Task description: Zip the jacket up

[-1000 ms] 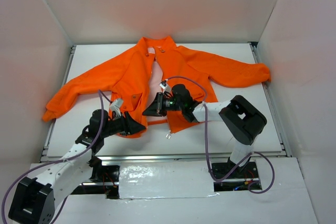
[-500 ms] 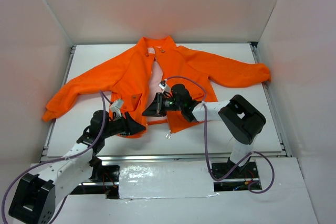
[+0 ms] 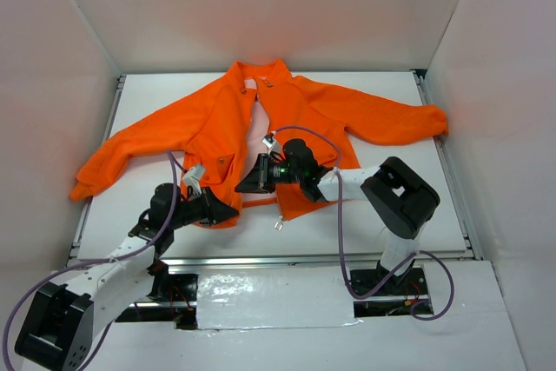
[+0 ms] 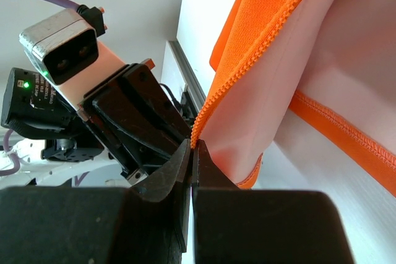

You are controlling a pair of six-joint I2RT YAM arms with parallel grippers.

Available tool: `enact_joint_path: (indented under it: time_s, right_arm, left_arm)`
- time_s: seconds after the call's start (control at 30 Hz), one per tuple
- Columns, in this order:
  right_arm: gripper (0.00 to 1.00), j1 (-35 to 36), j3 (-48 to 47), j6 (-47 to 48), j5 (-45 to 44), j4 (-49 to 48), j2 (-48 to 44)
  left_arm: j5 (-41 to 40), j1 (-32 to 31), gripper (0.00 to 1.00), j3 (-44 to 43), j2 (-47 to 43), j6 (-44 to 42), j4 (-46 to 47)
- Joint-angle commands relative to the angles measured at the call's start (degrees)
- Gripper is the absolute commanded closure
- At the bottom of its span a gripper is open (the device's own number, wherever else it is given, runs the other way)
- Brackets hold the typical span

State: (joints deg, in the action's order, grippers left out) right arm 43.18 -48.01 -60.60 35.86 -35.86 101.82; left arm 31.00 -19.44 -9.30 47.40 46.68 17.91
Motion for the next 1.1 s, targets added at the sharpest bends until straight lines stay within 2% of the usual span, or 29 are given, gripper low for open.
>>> enact_joint_path:
  time_s: [0.0, 0.03, 0.07, 0.13, 0.2, 0.37, 0.5, 0.67, 0.77, 0.8, 0.83, 0.87, 0.97, 1.07]
  right_arm:
    - [1.00, 0.68, -2.35, 0.83, 2.37, -1.32, 0.83]
    - [0.98, 0.68, -2.44, 1.01, 2.64, -1.32, 0.92]
    - [0.88, 0.68, -2.53, 1.18, 2.81, -1.32, 0.92]
    - [0.62, 0.42, -2.09, 1.80, 2.99, -0.71, 0.31]
    - [0.48, -0.28, -0.69, 3.11, 1.86, -0.01, -1.44]
    - [0.45, -1.95, 3.96, 5.93, 0.88, 1.22, -5.92]
    - [0.38, -3.36, 7.66, 8.65, -2.53, 5.16, -10.49]
    - [0.42, -3.80, 9.24, 14.63, -7.64, 13.52, -16.55]
    - [0.43, -3.54, 7.94, 18.58, -15.09, 22.56, -19.90]
    - [0.43, -3.37, 7.15, 20.33, -18.51, 29.55, -20.52]
    - [0.43, -3.02, 5.31, 21.30, -25.07, 33.01, -21.39]
    - [0.43, -2.93, 4.08, 22.01, -27.92, 35.91, -21.49]
    - [0.44, -1.09, -0.41, 25.17, -36.98, 50.40, -21.23]
    - [0.46, 1.72, -4.89, 26.14, -44.37, 58.32, -19.74]
  left_arm:
    - [1.95, -0.25, 0.88, 0.60, -0.55, -0.45, 4.06]
    - [2.30, -0.25, 0.91, 0.69, -0.38, -0.27, 4.84]
    - [2.48, -0.25, 1.00, 0.77, -0.29, -0.01, 5.37]
    - [2.48, -0.25, 1.00, 0.69, 0.24, 1.13, 6.17]
    - [2.57, -0.25, 1.00, 0.69, 0.50, 2.80, 7.48]
    - [2.75, -0.25, 1.00, 2.00, 0.07, 9.74, 14.68]
    - [1.69, -0.25, 1.00, 2.80, -0.55, 15.54, 18.82]
    - [-1.20, -0.16, 1.00, 4.02, -0.90, 24.75, 19.97]
    - [-2.97, -0.25, 1.00, 4.82, -0.90, 29.95, 19.88]
    - [-3.23, -0.16, 1.00, 4.99, -0.82, 30.92, 20.06]
    - [-3.49, -0.24, 1.00, 4.91, -0.81, 32.85, 19.27]
    - [-3.84, -0.25, 1.00, 4.82, -1.08, 33.65, 18.40]
    - [-4.55, -0.25, 1.00, 3.51, -1.78, 35.85, 13.74]
    - [-6.21, -0.25, 1.00, 2.28, -3.80, 35.68, 8.13]
